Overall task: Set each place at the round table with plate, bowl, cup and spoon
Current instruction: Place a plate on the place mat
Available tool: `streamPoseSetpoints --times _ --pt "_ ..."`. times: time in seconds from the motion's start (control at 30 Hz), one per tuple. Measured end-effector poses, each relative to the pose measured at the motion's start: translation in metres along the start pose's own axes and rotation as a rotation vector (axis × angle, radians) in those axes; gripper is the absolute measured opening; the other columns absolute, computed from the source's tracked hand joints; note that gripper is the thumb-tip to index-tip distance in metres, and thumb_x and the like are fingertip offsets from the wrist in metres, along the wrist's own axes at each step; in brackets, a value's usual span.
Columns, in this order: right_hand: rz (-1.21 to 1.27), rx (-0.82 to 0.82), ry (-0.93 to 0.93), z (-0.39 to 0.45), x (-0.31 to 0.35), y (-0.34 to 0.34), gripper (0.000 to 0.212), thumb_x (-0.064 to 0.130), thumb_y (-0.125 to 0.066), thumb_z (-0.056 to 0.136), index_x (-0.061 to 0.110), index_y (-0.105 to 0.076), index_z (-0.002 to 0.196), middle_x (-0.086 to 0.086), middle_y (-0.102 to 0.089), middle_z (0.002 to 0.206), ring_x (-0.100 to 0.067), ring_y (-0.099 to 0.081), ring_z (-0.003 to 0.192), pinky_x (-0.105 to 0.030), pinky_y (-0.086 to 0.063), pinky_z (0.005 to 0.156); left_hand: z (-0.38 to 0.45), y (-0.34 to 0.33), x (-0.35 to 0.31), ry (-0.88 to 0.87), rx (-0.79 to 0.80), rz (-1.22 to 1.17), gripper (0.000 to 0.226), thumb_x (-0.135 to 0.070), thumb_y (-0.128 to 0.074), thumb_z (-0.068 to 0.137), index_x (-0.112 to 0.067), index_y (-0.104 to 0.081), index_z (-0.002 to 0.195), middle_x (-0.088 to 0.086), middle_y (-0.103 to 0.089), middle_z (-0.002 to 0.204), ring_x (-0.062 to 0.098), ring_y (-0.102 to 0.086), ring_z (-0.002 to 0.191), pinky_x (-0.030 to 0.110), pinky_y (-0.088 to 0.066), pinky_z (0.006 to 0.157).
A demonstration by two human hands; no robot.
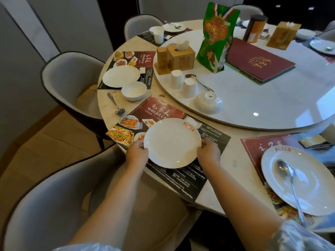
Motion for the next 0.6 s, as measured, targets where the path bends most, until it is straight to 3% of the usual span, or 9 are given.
streamPoseSetpoints --times 0.07,0.17,0.27,0.43,0.6 --pt "-0.006 0.037 0.038 0.006 0.021 -0.02 0.038 0.001 -0.049 0.09 0.013 -0.057 0.126 -0.005 -0.063 0.113 -0.015 -0.055 0.091 -0.025 -0.044 0.069 0.019 0.016 0.0 0.018 -0.046 -0.019 0.04 -0.002 -0.051 0.091 -0.016 -0.058 0.128 0.004 -0.06 0.128 0.023 -0.055 0.117 0.034 -0.048 0.09" --pt "-0.053 0.094 0.111 0.016 0.049 -0.047 0.029 -0.001 -0.048 0.089 0.009 -0.062 0.111 -0.002 -0.063 0.096 -0.011 -0.054 0.076 -0.019 -0.038 0.055 0.045 0.033 0.001 0.056 -0.08 -0.065 0.037 -0.001 -0.05 0.091 -0.014 -0.06 0.125 0.005 -0.061 0.125 0.022 -0.055 0.114 0.034 -0.047 0.089" --pt "-0.095 0.132 0.152 0.027 0.067 -0.067 0.026 -0.003 -0.046 0.086 0.006 -0.064 0.102 -0.002 -0.063 0.09 -0.014 -0.054 0.074 -0.02 -0.036 0.051 0.067 0.043 0.0 0.07 -0.1 -0.077 0.038 0.001 -0.048 0.091 -0.012 -0.06 0.124 0.005 -0.061 0.124 0.022 -0.055 0.112 0.031 -0.045 0.084" --pt "-0.114 0.165 0.153 0.042 0.079 -0.082 0.031 -0.001 -0.048 0.086 0.007 -0.062 0.113 -0.006 -0.066 0.1 -0.019 -0.056 0.086 -0.029 -0.046 0.07 0.088 0.045 -0.002 0.092 -0.107 -0.08 0.042 0.001 -0.047 0.091 -0.016 -0.058 0.128 0.004 -0.06 0.128 0.023 -0.055 0.117 0.031 -0.047 0.084" --pt "-0.111 0.166 0.134 0.05 0.079 -0.087 0.029 0.0 -0.05 0.087 0.006 -0.063 0.112 -0.005 -0.064 0.093 -0.026 -0.063 0.088 -0.043 -0.055 0.081 0.095 0.045 -0.004 0.084 -0.111 -0.054 0.042 0.001 -0.047 0.093 -0.016 -0.058 0.129 0.004 -0.059 0.131 0.023 -0.055 0.118 0.028 -0.047 0.079"
Point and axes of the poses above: each hand's wrist, its own z-axis towards the middle knuckle, its own y-axis out of the back of the hand, x = y × z, the point moved 10 cm from there along z, towards the middle knuckle
